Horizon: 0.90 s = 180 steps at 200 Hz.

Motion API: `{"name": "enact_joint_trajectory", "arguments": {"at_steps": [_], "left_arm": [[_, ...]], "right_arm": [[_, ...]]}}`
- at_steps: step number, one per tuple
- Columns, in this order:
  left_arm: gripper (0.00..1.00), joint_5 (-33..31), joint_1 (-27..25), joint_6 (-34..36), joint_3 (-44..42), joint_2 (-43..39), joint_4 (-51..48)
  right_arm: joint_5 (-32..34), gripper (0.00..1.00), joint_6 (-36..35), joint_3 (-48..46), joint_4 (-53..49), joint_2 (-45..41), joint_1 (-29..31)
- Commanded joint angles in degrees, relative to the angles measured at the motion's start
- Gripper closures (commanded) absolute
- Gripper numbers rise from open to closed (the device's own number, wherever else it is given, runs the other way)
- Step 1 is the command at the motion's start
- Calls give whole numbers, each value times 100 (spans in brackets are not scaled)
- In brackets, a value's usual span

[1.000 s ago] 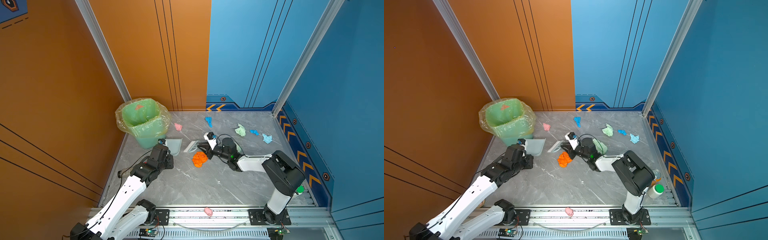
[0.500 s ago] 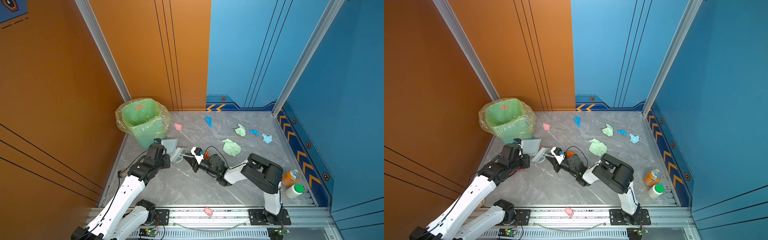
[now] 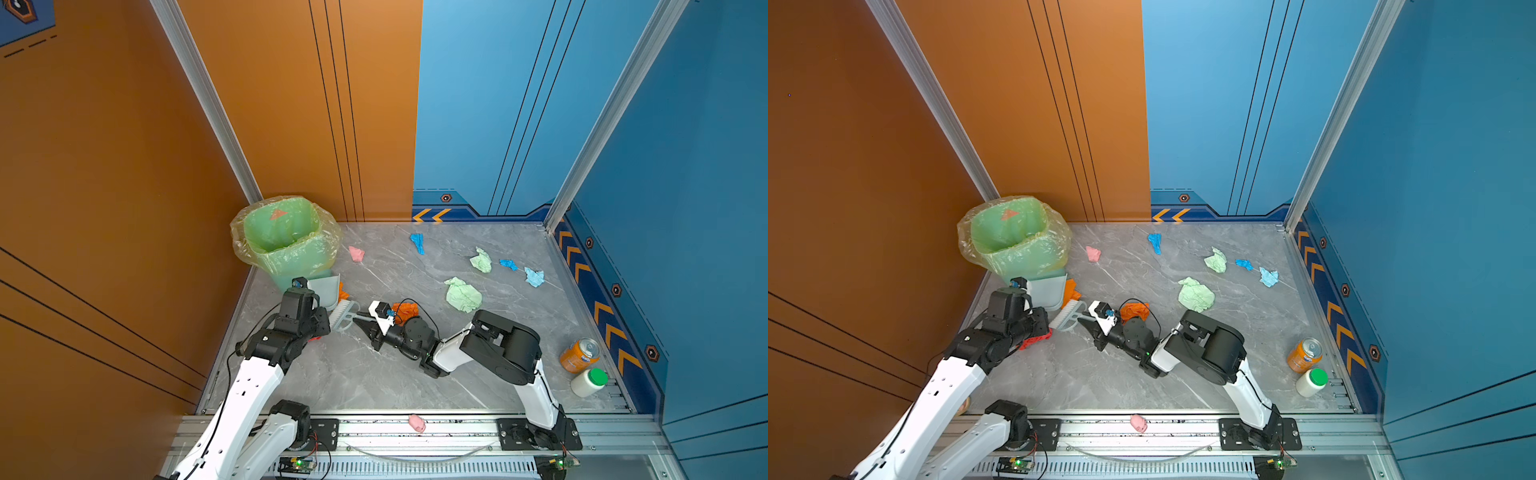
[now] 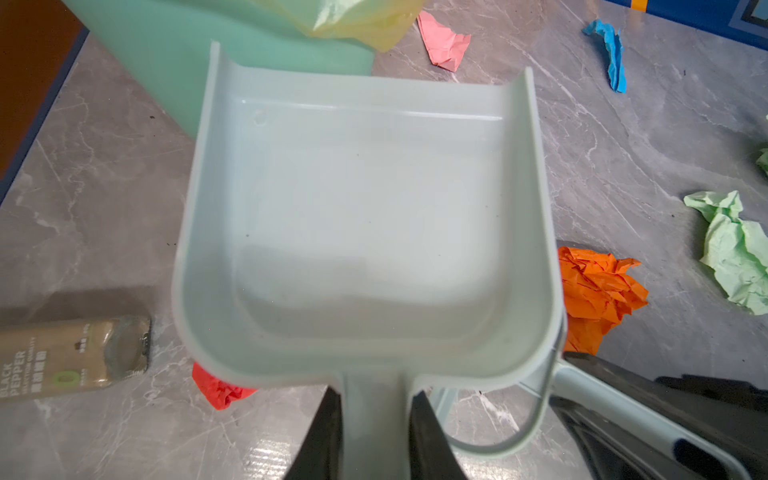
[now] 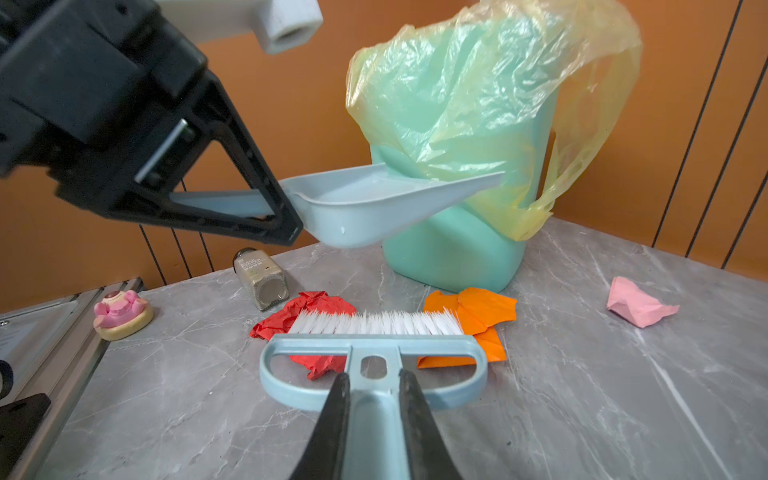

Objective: Sweep away the paper scraps from the table

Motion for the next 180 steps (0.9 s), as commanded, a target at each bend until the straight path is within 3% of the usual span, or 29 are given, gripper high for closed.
{"name": "enact_joint_trajectory", "arguments": {"at_steps": [1, 67, 95, 139, 180], "left_arm": [[100, 136, 137, 112, 209, -87, -151], [100, 337, 287, 181, 226, -85, -183], [100, 376, 291, 177, 215, -96, -183], [100, 387, 322, 208, 216, -73, -183], [100, 439, 346, 236, 235, -61, -183]], "right_arm": [[16, 100, 205, 290, 71, 253, 102], [-187, 100, 182, 962, -609, 635, 235], [186, 100, 12, 1224, -1565, 677, 261], [234, 100, -191, 1342, -2075, 757, 265], [754, 100, -538, 1396, -2663, 636, 213]]}}
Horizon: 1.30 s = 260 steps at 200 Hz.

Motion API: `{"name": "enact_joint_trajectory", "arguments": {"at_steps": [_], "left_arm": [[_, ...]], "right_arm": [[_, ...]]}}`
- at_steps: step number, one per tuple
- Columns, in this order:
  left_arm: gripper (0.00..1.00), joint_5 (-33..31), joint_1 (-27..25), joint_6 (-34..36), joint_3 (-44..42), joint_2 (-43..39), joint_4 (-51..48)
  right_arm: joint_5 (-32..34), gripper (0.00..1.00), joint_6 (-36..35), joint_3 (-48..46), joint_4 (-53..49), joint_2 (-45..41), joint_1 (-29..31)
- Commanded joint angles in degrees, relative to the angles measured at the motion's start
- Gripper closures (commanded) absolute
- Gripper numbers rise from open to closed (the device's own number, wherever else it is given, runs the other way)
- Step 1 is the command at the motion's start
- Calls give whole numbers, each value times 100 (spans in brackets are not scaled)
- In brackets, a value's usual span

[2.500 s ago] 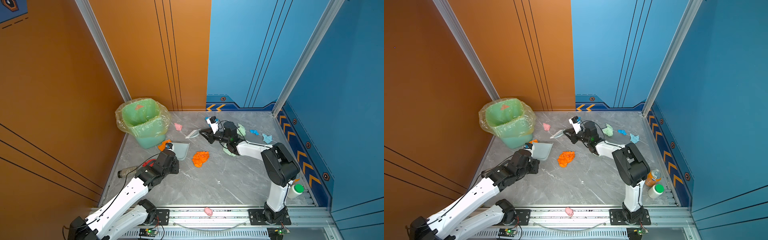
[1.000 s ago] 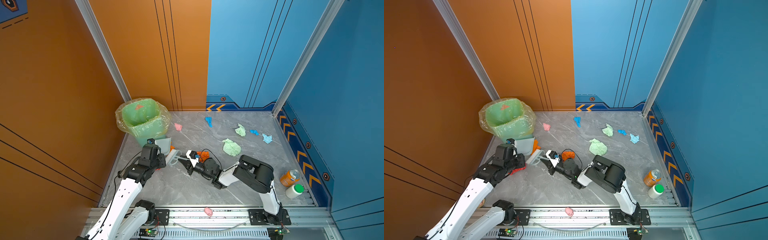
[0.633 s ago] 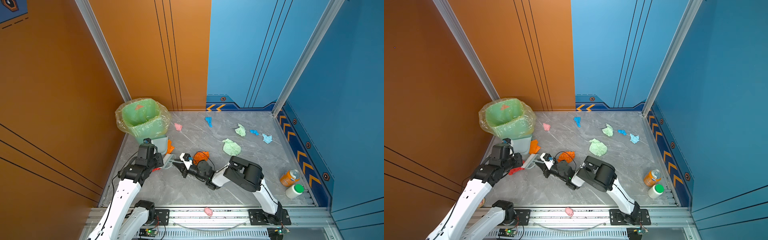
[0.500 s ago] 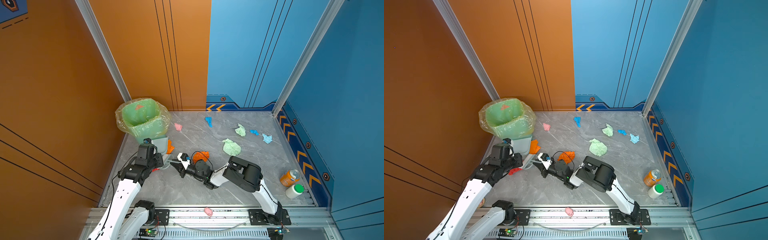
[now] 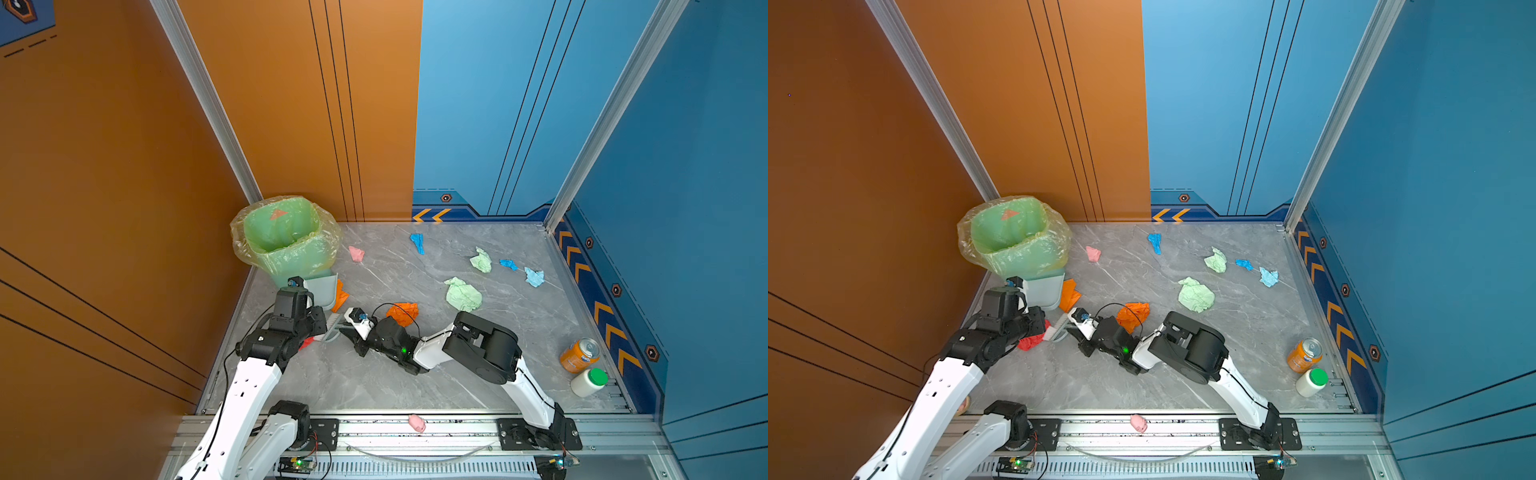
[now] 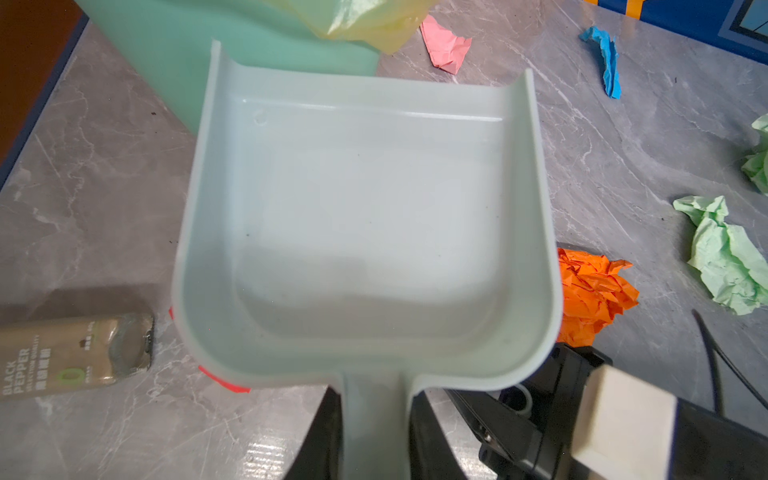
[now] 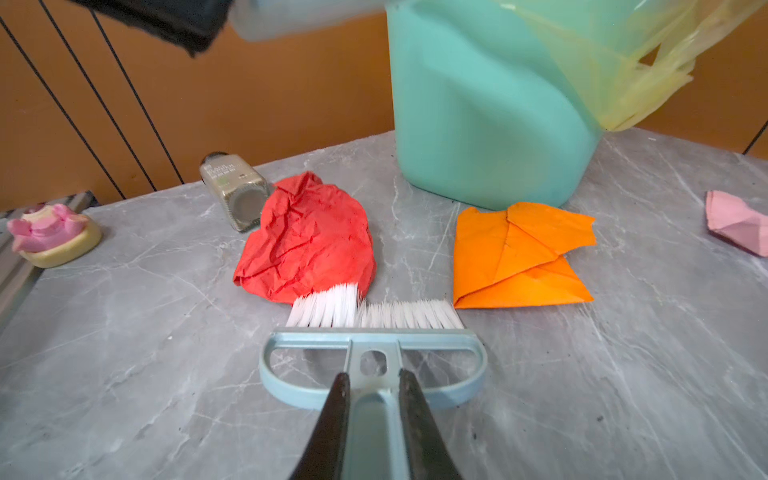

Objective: Sweep away the paper scraps from the table

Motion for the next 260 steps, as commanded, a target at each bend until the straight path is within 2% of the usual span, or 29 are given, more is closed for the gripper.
{"name": "enact_joint_trajectory", "arguments": {"at_steps": [1, 92, 126, 147, 187, 214, 240, 260], "left_arm": [[100, 115, 43, 104, 180, -38, -111], [100, 157, 62, 122, 128, -57, -105], [100, 181, 62, 116, 102, -62, -109], [100, 207, 60, 88, 75, -26, -100], [100, 324, 28, 17, -60, 14, -35], [100, 468, -63, -16, -193, 11, 90], [100, 537, -277, -176, -433, 20, 361], [100, 493, -505, -311, -599, 32, 565]], "right_arm": [[504, 100, -307, 73, -588, -61, -23], [2154, 100, -1195, -311, -1100, -679, -222], [2174, 100, -518, -518, -1284, -995, -648], [2192, 100, -398, -687, -1311, -1373, -780], [1377, 100, -361, -1018, -1090, -1998, -1072], [748, 100, -282, -901, -1474, -2324, -1307], [342, 100, 118, -557, -2111, -2545, -1649], [133, 100, 424, 37, -3083, -2593, -1892]]}}
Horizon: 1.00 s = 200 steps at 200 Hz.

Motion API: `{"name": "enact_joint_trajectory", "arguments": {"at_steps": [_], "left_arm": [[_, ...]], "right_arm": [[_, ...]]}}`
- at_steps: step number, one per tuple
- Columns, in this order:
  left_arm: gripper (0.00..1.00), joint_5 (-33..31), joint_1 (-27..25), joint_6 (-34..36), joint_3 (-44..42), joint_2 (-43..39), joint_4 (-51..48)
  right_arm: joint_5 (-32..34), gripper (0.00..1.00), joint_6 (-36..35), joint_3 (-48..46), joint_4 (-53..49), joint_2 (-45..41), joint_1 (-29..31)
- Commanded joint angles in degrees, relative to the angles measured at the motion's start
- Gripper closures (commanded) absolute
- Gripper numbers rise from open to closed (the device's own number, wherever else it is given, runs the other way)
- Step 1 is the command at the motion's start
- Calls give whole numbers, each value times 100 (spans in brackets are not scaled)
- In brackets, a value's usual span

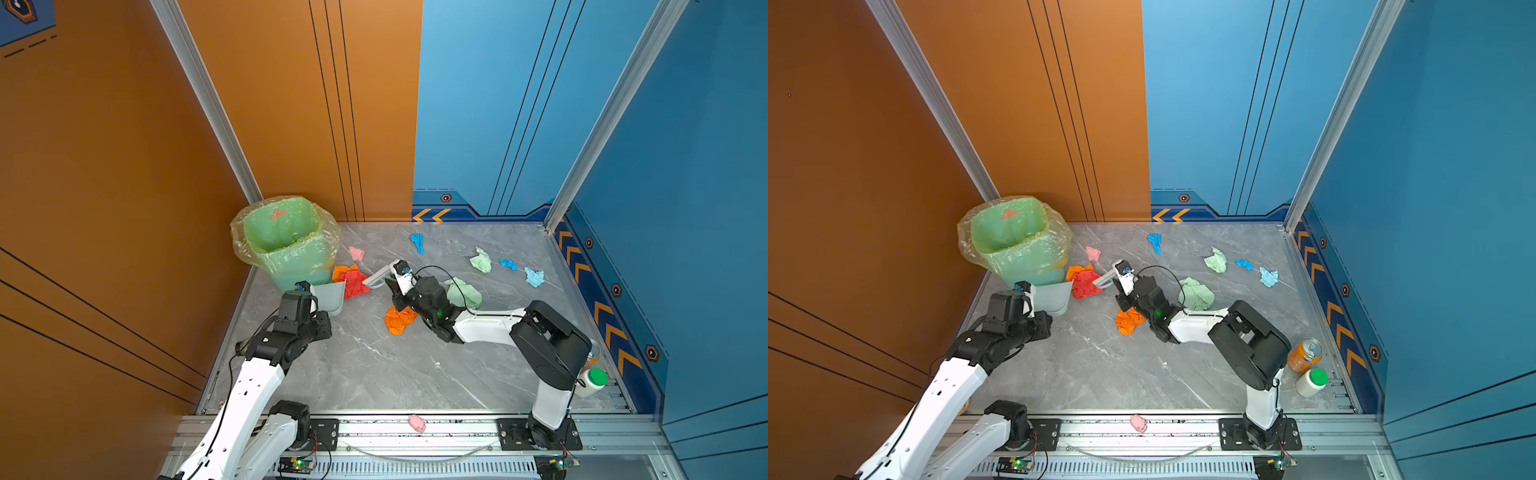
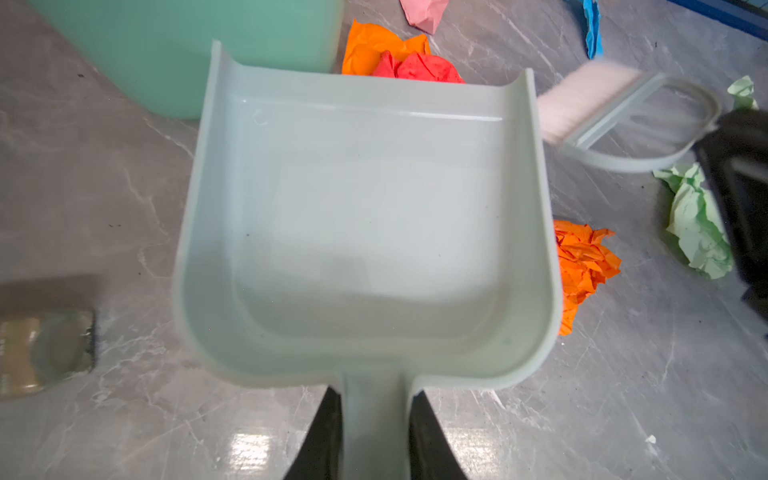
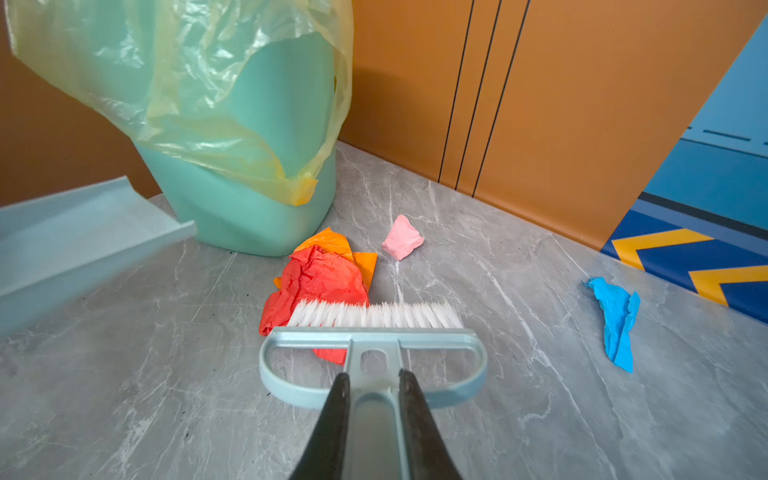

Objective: Sweep away the paper scraps from the table

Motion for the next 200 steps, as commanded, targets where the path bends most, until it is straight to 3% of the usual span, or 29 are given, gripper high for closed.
{"name": "enact_joint_trajectory", "arguments": {"at_steps": [1, 31, 96, 166, 200], "left_arm": [[100, 78, -233, -203, -198, 17, 351], [100, -112, -601, -305, -424, 64, 522], [100, -408, -1168, -591, -890, 578, 1129], [100, -877, -1459, -746, -1201, 1121, 1762], [100, -1065, -1530, -704, -1258, 1522, 1997]], "right_arm": [[-517, 100, 514, 715, -1205, -218, -262], [-617, 100, 514, 1443, -2130, -105, -424], [-1158, 100, 1220, 2866, -3237, 685, -702], [-1351, 100, 1308, 3038, -3203, 1046, -685], [-1139, 100, 1321, 3130, -3373, 1161, -667]]}}
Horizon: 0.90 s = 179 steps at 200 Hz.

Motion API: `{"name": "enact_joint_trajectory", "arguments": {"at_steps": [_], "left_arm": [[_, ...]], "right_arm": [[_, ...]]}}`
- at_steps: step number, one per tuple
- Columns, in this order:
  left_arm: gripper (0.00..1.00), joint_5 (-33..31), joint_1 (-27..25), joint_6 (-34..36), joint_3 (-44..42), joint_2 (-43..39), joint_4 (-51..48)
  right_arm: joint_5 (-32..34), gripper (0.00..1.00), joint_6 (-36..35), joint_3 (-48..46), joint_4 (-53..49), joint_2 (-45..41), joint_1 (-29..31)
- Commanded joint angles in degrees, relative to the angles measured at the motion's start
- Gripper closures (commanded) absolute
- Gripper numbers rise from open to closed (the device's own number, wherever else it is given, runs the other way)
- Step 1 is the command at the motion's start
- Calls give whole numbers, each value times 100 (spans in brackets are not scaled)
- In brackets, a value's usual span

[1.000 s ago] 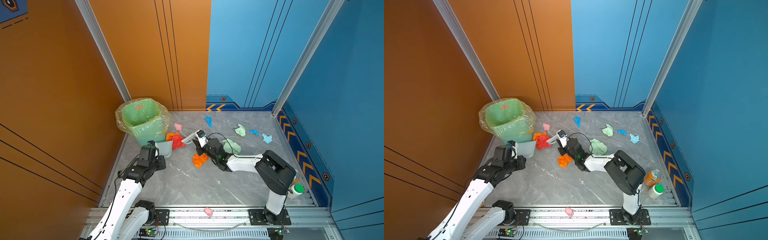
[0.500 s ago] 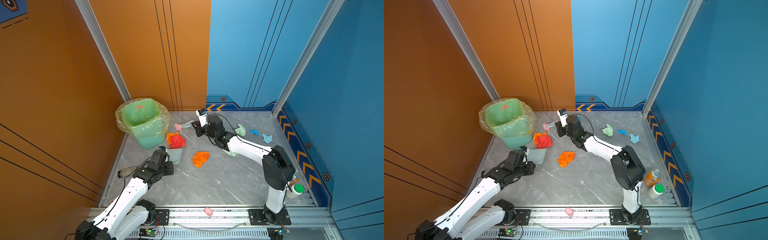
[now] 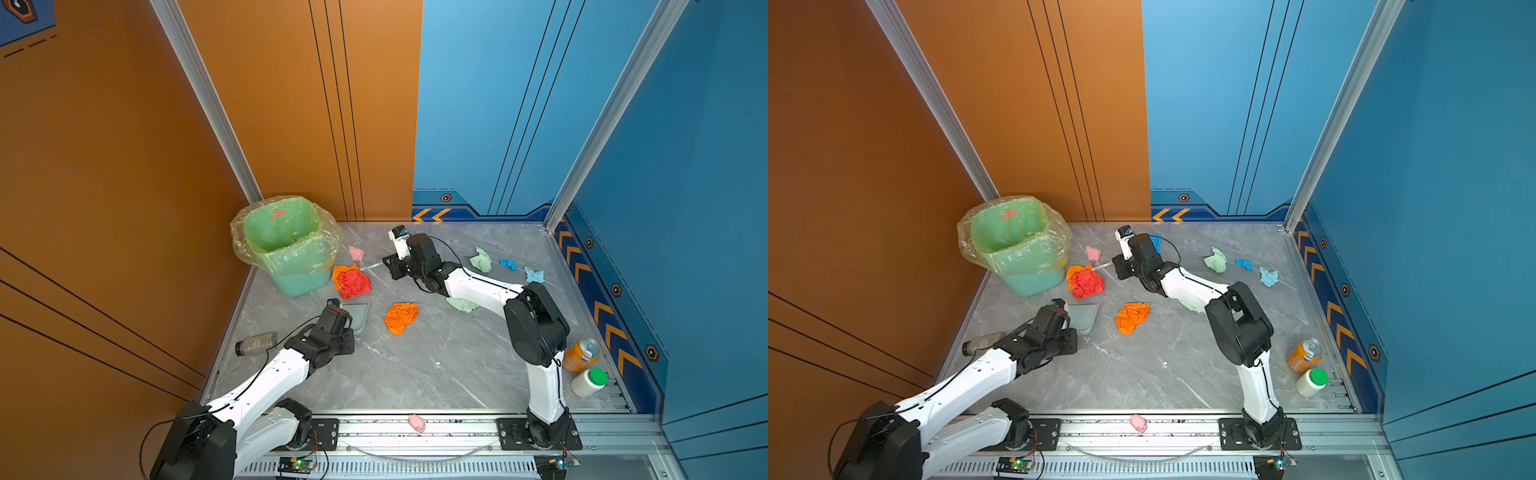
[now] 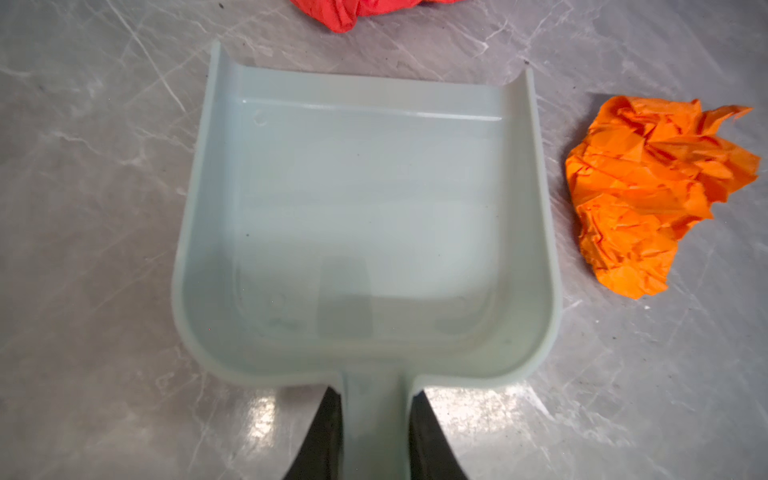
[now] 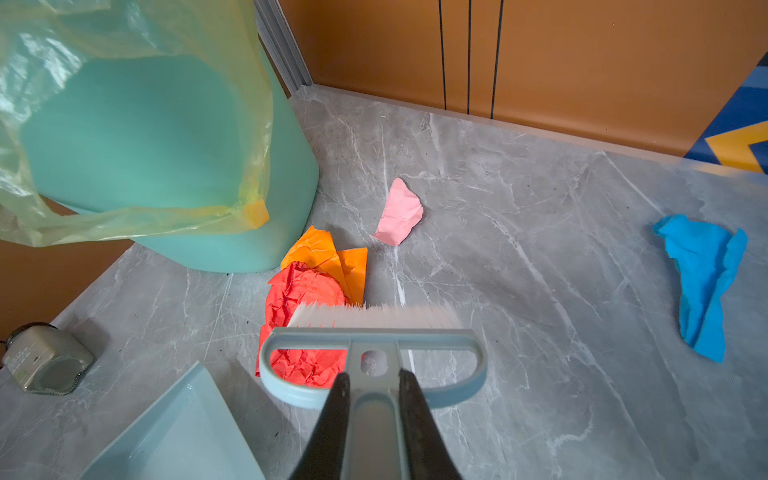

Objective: Sweep away the paper scraps from the table

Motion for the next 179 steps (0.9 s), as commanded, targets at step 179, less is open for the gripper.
{"name": "enact_joint_trajectory", "arguments": {"at_steps": [179], "left_arm": [[100, -494, -395, -176, 38, 1189, 691]], "right_arm": [[726, 100, -236, 1245, -1624, 1062, 142]]}}
